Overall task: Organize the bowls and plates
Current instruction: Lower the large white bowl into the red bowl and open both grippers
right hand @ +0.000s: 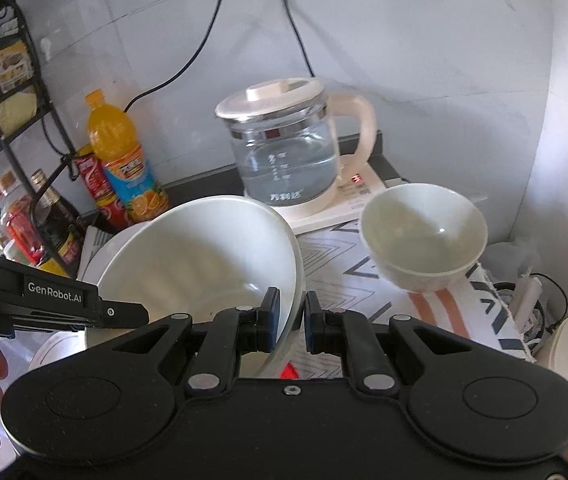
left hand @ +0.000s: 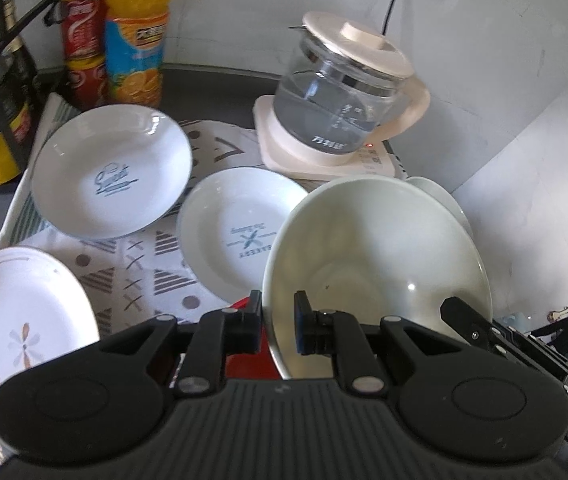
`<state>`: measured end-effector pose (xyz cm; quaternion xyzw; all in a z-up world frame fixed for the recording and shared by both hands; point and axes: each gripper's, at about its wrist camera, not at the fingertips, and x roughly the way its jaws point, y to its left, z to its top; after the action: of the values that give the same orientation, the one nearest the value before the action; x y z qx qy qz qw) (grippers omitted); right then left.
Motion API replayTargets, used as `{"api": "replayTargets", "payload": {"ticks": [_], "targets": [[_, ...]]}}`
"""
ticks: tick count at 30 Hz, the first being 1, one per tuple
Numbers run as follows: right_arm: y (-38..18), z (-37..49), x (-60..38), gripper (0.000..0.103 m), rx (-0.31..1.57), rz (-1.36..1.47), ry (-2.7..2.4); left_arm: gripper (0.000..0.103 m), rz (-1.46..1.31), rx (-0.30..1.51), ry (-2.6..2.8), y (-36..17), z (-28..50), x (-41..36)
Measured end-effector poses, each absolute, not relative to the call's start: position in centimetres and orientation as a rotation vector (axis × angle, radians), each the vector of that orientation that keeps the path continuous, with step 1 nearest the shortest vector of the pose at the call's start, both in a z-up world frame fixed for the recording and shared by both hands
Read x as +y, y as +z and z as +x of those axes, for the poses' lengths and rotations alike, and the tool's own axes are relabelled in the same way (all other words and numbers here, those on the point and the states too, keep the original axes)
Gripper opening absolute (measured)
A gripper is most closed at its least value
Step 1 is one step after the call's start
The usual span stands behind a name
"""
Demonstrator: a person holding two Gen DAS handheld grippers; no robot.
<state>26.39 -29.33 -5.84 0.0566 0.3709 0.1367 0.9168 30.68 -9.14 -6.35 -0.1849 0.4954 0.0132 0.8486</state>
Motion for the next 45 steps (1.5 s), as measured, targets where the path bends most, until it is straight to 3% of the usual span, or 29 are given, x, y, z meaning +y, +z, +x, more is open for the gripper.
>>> {"api": "replayTargets", "payload": {"ticks": [31, 45], "targets": [[-10.1, 24.9, -28.4, 0.01, 0.882, 0.054, 0.308, 0.013, -0.481, 1.223, 0.045, -12.4, 27.9, -8.3], [-11.1, 25.7, -27.5, 0.01, 0.89, 0.048, 0.324, 0.015, -0.449, 1.149, 0.075, -9.4, 28.3, -7.3]]}}
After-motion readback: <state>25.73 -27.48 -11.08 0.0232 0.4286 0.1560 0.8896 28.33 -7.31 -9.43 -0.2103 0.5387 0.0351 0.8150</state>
